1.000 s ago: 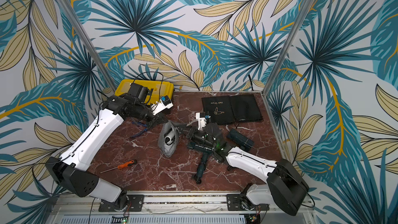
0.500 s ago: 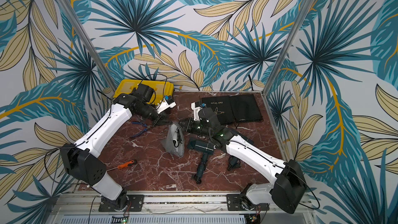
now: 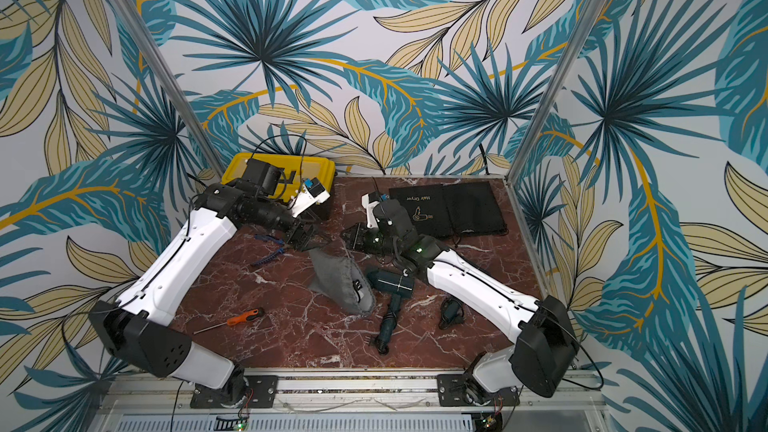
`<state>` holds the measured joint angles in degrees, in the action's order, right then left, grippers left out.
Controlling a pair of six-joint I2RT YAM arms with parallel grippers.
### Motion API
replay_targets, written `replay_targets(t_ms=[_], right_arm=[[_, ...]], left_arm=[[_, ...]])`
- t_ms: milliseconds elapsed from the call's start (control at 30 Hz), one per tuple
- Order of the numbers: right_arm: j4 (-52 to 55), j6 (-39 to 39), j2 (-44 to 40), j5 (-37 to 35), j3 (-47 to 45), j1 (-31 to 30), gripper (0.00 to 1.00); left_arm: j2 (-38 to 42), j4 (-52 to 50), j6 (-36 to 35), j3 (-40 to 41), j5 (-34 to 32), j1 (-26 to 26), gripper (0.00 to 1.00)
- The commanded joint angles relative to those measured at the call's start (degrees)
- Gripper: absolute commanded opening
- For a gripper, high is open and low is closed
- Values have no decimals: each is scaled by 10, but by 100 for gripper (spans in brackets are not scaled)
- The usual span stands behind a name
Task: Pack away hair dryers
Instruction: Adjust the drawstring bag.
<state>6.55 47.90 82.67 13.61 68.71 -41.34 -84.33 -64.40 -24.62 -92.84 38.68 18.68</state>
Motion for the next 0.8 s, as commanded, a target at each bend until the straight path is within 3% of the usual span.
replay_targets(t_ms=[0,200,400,567,767], right_arm=[[12,-14,9,13,31,1,0],[6,-4,21,21,57,1,0],[-57,42,17,37,42,1,0],[-101,73,14,49,33,1,0],[-126,94,15,52,24,1,0]], left_arm=[[60,2,6,28,7,-3,90],[88,41,9,92,75,-3,93],[74,203,95,194,76,-3,94],[47,258,113,209,133,1,99],[35,312,151,208,115,8,100]])
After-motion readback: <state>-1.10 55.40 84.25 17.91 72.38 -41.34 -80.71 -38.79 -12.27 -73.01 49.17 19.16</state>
